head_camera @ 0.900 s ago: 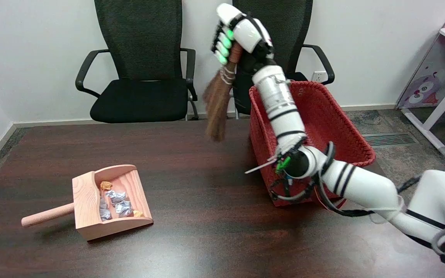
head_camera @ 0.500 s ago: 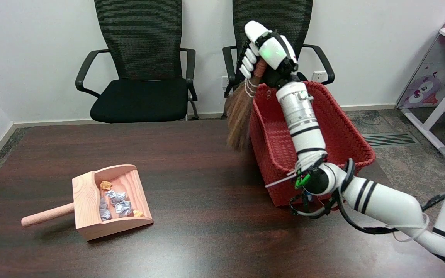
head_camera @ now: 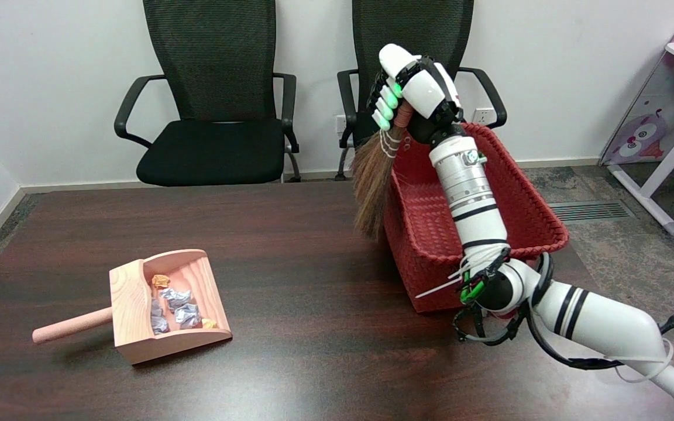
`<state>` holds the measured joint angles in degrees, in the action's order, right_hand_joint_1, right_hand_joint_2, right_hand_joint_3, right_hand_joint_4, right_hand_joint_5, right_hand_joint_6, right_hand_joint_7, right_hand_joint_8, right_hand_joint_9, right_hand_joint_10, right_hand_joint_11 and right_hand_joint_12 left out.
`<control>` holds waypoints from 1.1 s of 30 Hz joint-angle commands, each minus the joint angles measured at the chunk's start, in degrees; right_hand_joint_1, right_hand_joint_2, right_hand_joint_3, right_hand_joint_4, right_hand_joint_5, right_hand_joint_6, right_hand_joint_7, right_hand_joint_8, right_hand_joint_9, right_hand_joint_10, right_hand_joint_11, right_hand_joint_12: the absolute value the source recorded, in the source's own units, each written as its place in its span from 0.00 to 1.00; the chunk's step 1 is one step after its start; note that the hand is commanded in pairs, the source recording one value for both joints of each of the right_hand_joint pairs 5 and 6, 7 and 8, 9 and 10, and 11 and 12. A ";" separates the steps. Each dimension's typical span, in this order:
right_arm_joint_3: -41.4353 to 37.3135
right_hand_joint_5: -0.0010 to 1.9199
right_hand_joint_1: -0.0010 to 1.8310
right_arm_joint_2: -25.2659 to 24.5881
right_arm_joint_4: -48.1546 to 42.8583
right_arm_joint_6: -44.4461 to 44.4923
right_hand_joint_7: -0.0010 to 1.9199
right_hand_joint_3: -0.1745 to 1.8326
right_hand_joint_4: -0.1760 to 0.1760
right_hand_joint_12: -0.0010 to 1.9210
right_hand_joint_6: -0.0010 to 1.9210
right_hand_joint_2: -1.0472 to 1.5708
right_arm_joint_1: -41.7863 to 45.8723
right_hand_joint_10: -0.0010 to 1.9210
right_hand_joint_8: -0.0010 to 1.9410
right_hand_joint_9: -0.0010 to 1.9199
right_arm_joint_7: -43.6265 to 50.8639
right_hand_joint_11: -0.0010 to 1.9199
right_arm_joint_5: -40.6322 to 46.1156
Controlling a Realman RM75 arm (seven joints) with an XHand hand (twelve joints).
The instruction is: Place the broom in the basket.
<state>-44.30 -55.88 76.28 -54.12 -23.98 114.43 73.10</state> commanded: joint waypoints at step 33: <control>-8.54 1.00 0.35 3.03 20.23 32.09 1.00 0.80 0.61 1.00 1.00 1.00 -6.16 1.00 0.99 1.00 2.07 1.00 -1.26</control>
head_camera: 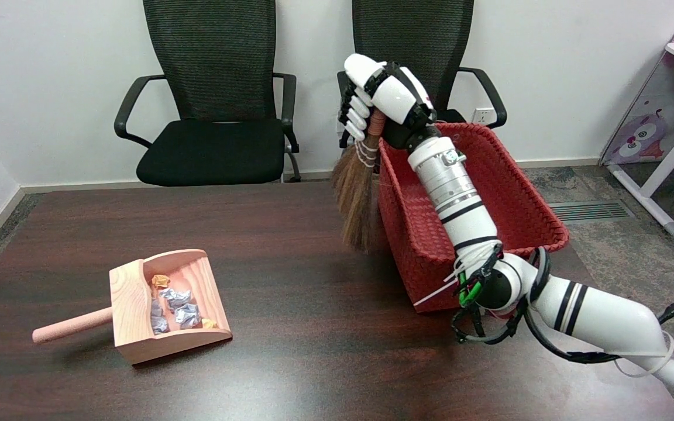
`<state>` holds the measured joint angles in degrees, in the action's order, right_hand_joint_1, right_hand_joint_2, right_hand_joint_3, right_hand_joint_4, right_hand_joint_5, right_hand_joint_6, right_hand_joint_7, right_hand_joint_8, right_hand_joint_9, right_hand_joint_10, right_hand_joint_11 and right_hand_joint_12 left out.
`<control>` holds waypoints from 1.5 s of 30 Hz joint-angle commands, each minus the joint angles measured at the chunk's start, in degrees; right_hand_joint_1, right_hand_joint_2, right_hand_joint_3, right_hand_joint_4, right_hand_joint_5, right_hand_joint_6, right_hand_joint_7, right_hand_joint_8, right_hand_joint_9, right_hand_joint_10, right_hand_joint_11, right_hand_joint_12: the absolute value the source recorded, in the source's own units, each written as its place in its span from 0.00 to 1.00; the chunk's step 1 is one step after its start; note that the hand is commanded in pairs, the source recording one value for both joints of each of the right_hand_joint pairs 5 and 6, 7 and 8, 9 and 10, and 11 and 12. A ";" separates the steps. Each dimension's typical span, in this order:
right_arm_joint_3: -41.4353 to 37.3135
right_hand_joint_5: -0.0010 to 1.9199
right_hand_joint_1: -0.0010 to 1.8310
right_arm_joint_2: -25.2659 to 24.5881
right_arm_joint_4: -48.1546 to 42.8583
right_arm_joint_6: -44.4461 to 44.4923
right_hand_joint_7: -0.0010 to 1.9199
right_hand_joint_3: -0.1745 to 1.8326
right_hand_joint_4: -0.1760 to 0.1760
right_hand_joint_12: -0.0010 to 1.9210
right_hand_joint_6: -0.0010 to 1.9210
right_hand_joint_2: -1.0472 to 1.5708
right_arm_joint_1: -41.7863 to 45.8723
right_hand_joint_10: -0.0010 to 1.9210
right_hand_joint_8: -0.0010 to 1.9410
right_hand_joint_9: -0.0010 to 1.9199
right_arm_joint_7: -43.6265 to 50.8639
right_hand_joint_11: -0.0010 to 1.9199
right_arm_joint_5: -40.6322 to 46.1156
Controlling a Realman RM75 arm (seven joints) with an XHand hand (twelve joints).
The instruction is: Place the broom in the basket.
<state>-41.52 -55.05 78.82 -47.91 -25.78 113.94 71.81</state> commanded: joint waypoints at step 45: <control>-4.71 1.00 0.38 21.09 6.52 0.56 1.00 0.86 0.59 1.00 1.00 0.99 6.09 1.00 0.99 1.00 13.93 1.00 12.68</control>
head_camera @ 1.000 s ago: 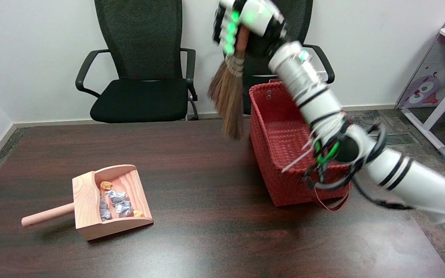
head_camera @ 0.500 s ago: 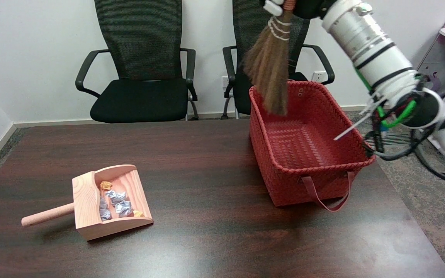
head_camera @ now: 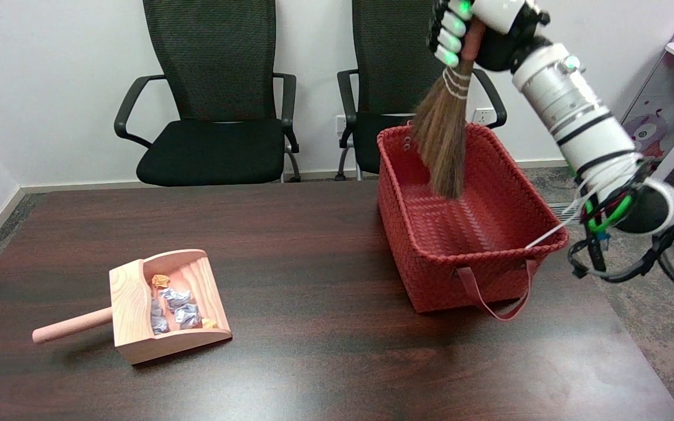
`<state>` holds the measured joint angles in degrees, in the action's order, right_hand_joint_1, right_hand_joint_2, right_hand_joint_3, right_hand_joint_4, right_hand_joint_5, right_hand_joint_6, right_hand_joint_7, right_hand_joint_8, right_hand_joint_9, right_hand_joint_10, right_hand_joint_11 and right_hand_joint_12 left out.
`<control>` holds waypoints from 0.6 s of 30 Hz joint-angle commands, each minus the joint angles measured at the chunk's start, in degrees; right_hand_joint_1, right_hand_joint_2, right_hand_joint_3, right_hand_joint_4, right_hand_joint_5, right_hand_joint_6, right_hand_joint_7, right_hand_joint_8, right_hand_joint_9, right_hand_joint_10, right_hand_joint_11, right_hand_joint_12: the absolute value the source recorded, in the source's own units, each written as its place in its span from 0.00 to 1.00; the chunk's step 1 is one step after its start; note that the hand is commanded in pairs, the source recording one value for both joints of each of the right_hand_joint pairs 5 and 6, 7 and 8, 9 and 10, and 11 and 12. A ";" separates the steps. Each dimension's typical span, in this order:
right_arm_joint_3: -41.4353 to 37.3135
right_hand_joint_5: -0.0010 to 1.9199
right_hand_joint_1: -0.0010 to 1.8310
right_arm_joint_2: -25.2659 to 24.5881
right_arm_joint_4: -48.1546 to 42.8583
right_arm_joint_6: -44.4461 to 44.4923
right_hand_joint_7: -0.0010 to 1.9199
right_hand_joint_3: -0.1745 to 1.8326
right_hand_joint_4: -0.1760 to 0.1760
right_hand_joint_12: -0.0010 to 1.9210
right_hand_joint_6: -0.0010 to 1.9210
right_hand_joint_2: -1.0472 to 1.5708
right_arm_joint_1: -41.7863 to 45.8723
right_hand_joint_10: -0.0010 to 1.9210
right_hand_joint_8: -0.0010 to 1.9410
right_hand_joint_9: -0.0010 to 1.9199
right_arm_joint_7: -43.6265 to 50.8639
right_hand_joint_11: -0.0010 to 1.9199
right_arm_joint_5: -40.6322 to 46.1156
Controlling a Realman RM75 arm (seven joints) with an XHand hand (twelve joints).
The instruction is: Place the broom in the basket.
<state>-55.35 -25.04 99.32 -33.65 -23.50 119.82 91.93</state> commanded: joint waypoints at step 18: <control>14.22 1.00 0.39 -19.96 -21.45 -16.67 1.00 0.91 0.57 1.00 1.00 0.99 4.00 1.00 0.99 1.00 16.33 1.00 -17.01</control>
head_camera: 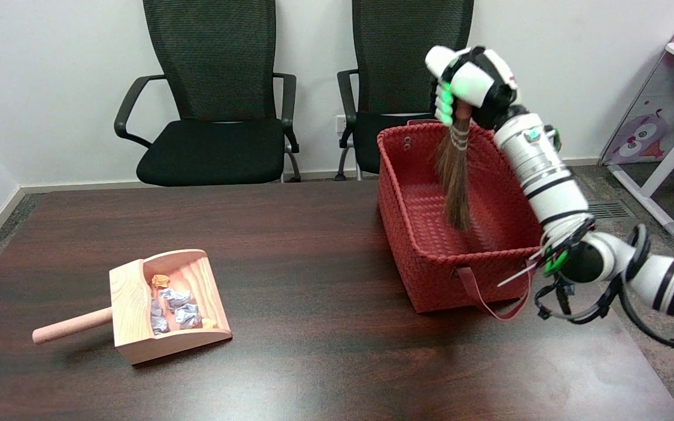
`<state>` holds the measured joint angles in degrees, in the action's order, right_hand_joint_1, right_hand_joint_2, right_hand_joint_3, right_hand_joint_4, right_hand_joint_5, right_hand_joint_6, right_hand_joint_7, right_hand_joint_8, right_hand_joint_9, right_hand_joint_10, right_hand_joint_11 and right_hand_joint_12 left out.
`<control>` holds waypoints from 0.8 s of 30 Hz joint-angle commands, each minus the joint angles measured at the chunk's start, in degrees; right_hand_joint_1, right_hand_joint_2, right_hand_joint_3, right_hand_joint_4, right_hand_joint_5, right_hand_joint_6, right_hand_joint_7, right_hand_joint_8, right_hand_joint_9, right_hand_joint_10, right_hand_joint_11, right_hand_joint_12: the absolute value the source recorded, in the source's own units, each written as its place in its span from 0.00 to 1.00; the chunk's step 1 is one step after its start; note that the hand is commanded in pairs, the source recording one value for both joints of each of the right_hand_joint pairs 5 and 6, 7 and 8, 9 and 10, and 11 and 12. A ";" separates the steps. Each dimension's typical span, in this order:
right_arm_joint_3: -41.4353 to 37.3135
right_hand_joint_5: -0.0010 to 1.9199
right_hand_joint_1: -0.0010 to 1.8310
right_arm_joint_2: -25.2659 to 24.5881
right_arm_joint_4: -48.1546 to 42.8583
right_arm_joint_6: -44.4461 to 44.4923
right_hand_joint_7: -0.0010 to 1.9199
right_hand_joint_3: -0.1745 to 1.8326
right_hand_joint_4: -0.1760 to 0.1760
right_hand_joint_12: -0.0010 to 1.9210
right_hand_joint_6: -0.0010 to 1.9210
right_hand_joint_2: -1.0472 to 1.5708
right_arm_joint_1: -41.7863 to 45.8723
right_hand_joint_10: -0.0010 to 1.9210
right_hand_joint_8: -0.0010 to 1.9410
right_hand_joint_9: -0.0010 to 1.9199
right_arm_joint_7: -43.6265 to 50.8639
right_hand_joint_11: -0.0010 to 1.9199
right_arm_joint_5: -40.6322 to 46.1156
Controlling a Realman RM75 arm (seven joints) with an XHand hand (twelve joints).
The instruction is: Place the broom in the basket.
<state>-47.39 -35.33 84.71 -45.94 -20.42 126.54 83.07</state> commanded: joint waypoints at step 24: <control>6.95 1.00 0.41 -17.23 -10.88 -0.99 1.00 0.91 0.62 1.00 1.00 0.95 1.00 1.00 0.99 1.00 11.89 1.00 -17.33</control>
<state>-41.84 -47.91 76.69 -47.50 -19.61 136.39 70.11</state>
